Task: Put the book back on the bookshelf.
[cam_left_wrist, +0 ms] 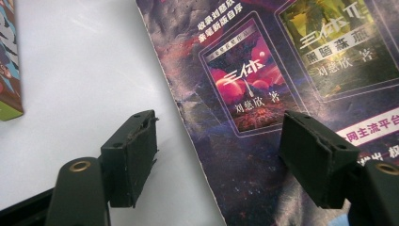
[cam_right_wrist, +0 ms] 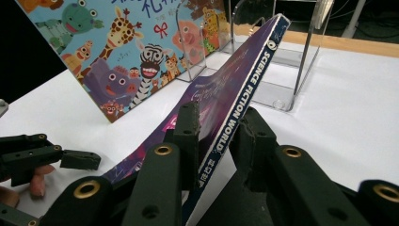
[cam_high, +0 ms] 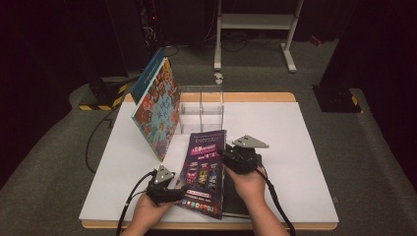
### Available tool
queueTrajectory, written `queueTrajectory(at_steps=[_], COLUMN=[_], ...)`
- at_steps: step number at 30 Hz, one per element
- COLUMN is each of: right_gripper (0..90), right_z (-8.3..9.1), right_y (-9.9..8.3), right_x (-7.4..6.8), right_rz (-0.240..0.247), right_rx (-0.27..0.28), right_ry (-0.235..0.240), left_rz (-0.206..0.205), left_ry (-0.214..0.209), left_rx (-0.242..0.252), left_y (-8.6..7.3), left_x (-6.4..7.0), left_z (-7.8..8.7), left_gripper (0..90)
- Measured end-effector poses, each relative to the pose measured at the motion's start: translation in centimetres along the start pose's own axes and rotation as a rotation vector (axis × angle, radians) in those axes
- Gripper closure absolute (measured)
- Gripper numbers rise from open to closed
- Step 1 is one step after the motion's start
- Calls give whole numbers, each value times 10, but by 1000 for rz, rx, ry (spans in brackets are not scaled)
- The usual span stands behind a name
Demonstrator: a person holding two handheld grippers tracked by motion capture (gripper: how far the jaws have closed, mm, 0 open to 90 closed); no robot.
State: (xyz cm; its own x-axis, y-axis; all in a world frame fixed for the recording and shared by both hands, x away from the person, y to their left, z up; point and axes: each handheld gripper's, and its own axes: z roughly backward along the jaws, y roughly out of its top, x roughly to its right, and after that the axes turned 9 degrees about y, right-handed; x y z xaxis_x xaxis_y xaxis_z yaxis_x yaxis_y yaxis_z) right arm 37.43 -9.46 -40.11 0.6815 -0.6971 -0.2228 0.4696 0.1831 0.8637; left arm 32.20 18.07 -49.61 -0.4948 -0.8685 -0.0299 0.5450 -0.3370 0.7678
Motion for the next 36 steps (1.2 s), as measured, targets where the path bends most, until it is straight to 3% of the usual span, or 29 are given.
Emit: queueTrajectory(at_steps=[14, 19, 29, 31, 36], right_gripper=[722, 724, 732, 735, 738], right_z=[1, 1, 3, 4, 4], right_y=[1, 2, 2, 3, 4], right_x=[1, 0, -5, -7, -7], right_rz=[-12, -11, 2, 6, 4], right_rx=[-3, -3, 14, 23, 28], right_ry=[9, 11, 10, 17, 23], left_rz=[16, 3, 43, 48, 106], left_ry=[-9, -5, -41, -52, -90], left_rx=[2, 4, -4, 16, 51], left_y=[-1, -1, 0, 0, 1], left_x=[-2, -1, -7, -8, -16], left_z=[0, 0, 0, 2, 6], left_gripper=[282, 276, 256, 256, 256])
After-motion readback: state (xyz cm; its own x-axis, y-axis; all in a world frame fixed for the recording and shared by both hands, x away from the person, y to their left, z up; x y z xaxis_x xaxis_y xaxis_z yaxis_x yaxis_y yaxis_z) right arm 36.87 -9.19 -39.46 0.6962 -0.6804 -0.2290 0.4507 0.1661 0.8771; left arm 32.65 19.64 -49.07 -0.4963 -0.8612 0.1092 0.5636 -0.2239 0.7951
